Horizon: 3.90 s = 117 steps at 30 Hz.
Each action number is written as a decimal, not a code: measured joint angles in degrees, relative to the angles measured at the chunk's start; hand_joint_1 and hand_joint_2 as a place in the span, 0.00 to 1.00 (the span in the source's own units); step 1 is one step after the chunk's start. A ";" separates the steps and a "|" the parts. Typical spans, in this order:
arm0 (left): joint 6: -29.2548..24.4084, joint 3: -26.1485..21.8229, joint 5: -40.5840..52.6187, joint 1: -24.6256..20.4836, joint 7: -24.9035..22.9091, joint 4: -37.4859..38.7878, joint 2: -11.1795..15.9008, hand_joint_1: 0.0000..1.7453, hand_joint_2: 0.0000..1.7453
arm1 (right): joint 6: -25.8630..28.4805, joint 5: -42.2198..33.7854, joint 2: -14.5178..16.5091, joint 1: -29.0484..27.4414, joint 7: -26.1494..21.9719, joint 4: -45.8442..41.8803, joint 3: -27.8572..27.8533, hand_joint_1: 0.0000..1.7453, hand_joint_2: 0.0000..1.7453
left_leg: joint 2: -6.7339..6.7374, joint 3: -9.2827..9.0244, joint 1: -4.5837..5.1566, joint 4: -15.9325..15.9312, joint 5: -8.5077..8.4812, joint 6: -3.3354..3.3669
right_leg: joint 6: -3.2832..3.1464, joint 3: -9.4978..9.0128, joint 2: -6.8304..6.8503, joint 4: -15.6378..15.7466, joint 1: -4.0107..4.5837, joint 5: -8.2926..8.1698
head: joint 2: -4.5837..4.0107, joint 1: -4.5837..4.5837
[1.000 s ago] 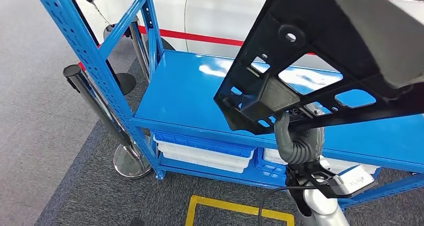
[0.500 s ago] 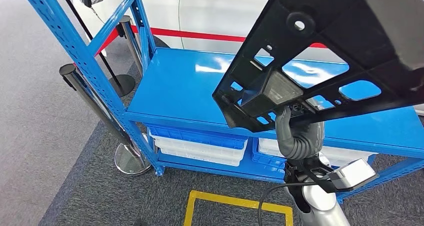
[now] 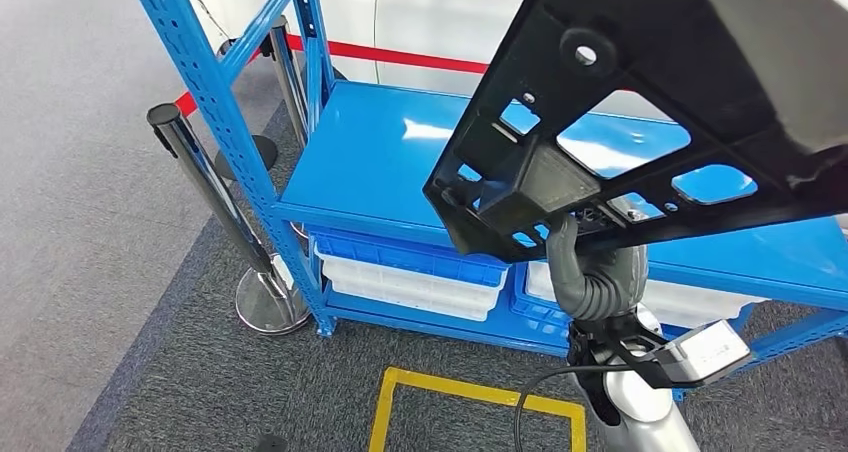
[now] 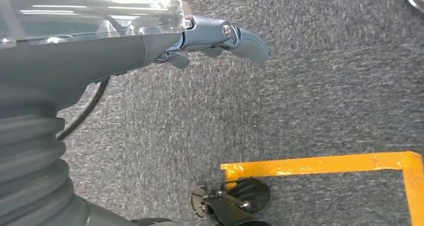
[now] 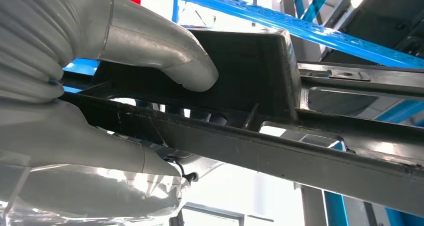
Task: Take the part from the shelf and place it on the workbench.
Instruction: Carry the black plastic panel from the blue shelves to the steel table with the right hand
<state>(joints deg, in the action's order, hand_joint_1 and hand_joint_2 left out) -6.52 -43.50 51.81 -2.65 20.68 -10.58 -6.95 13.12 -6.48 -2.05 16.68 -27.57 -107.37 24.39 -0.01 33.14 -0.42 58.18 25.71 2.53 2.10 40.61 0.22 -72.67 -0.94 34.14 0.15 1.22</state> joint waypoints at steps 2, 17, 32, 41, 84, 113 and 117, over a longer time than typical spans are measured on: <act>0.01 -0.01 0.22 0.05 -0.02 0.00 -0.01 0.00 1.00 | 0.08 0.00 0.00 -0.17 0.01 -0.01 0.00 1.00 1.00 | 0.01 0.85 0.01 0.24 -0.45 -0.15 | 0.13 -0.93 0.01 -0.16 -0.07 -0.62 | 0.00 -0.01; 0.07 0.00 0.89 0.12 0.13 0.00 0.02 0.00 1.00 | 0.89 0.54 0.00 -1.26 -0.27 -0.67 0.02 1.00 1.00 | -0.09 6.60 -0.14 16.27 8.11 -3.51 | -3.29 -6.13 0.13 13.83 0.23 -8.06 | 0.01 0.53; 0.04 -0.09 1.08 0.16 -0.03 0.00 0.20 0.00 1.00 | 1.44 0.90 -0.37 -2.52 -0.43 -1.44 0.02 1.00 1.00 | 0.31 -0.05 0.21 -0.34 -0.20 -0.11 | 0.06 -0.09 -0.14 -1.13 0.04 -0.15 | 0.02 -0.07; -0.05 -0.34 0.93 0.13 -0.17 0.00 0.23 0.00 1.00 | 1.65 1.34 -0.45 -2.86 -0.73 -1.85 0.02 1.00 1.00 | 0.15 2.07 0.50 1.53 -0.57 -2.40 | -2.38 -8.59 -0.17 13.92 0.14 -6.21 | 0.00 0.01; -0.95 -2.20 0.32 0.03 0.69 0.00 0.80 0.00 1.00 | 2.55 1.97 -1.44 -6.99 -2.11 -4.48 0.00 1.00 1.00 | 0.24 -3.66 0.74 -0.17 3.48 -1.85 | -2.39 -4.63 -0.05 13.56 0.58 -9.99 | 0.01 0.51; -0.21 -3.78 -0.19 -0.01 1.16 -0.01 0.91 0.00 1.00 | 2.57 1.78 -1.86 -4.00 -0.68 -4.71 -0.38 1.00 1.00 | 0.26 -2.85 0.33 1.58 3.24 -2.20 | -3.07 -5.27 -0.13 13.65 0.60 -9.23 | 0.00 0.64; -0.15 -3.87 0.10 0.04 1.16 0.00 0.93 0.00 1.00 | 2.75 1.76 -1.86 -3.82 -0.51 -4.72 -0.52 1.00 1.00 | 0.32 -3.38 0.58 -0.95 2.06 -1.32 | -1.61 -4.82 -0.02 13.67 0.39 -9.82 | 0.00 0.60</act>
<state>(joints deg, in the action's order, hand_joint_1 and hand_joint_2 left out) -6.68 -47.37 51.91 -2.60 21.84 -10.58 -6.02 15.87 -4.72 -3.92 12.85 -28.08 -112.08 23.87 0.31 29.76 0.16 57.23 27.76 1.21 0.49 35.79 0.20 -58.99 -0.55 24.32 0.15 1.81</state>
